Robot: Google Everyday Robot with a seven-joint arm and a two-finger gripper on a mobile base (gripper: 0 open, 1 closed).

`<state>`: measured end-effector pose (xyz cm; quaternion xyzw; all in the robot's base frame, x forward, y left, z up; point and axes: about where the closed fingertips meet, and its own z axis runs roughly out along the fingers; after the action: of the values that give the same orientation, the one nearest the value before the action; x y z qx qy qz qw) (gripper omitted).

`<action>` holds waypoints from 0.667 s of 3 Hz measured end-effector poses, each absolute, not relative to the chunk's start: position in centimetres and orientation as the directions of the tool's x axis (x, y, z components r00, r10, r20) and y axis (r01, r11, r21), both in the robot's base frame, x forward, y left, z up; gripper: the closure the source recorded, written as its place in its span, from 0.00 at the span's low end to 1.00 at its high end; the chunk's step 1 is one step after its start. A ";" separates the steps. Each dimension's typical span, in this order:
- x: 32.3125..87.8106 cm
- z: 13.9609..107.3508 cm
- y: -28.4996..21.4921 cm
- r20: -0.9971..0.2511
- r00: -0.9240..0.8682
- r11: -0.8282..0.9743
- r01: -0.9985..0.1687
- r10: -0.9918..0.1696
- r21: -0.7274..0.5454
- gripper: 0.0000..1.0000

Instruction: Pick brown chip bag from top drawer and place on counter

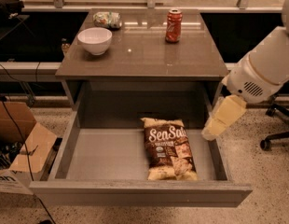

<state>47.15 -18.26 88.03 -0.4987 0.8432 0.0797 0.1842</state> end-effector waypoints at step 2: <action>48.4 86.4 -17.2 -0.419 -0.377 0.417 -0.909 -0.826 -0.006 0.00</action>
Offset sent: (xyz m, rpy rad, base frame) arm 0.0108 0.0095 -0.0152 0.0479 0.0313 0.0474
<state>48.38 -17.19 86.36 -0.5277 0.8219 0.1133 0.1822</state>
